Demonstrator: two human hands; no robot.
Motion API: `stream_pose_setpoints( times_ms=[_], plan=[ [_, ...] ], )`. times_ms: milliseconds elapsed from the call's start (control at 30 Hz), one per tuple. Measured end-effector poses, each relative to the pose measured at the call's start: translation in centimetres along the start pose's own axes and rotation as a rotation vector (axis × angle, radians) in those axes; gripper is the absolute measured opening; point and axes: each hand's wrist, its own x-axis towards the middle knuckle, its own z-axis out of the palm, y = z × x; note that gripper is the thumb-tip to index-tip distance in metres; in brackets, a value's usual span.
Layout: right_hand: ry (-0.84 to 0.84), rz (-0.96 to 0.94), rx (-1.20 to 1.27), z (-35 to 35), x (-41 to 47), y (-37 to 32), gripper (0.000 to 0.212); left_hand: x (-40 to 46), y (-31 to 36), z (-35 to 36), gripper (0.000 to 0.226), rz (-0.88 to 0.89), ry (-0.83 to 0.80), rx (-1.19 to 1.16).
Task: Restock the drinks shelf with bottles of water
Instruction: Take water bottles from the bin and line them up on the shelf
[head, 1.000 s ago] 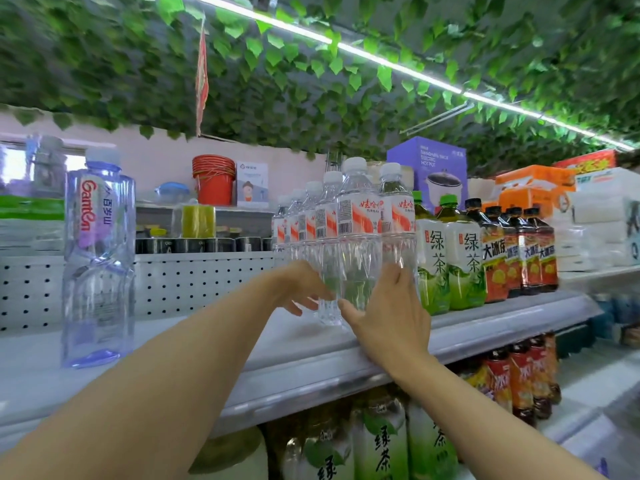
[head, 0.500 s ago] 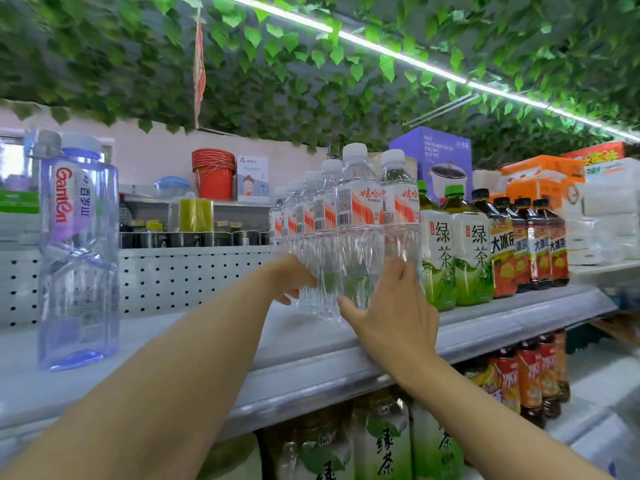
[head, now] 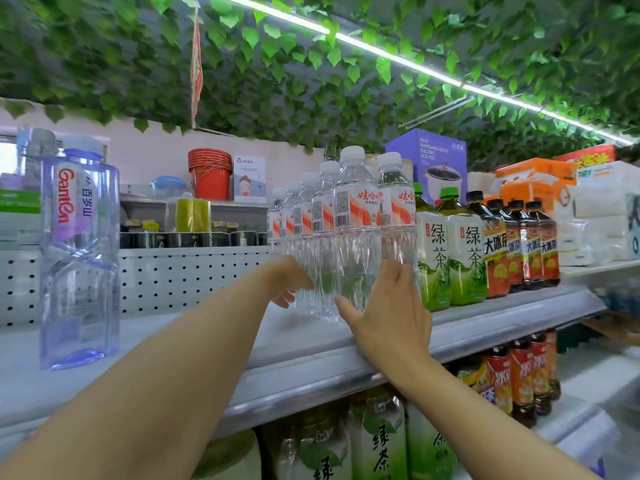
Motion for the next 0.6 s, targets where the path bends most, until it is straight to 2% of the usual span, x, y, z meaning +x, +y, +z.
stream_pose_setpoints(
  times_ms=[300, 433, 600],
  plan=[
    [-0.133, 0.126, 0.125, -2.1, -1.7, -1.7, 0.069, -5.5, -2.0, -3.0, 0.051, 0.039, 0.040, 0.106],
    [-0.170, 0.106, 0.104, -3.6, -3.7, -3.1, 0.067, -8.6, -3.4, -4.3, 0.054, 0.048, 0.063, 0.122],
    [-0.260, 0.043, 0.108, -4.6, -6.3, -5.7, 0.075, -13.2, -5.5, -5.3, 0.053, 0.070, 0.078, 0.096]
  ],
)
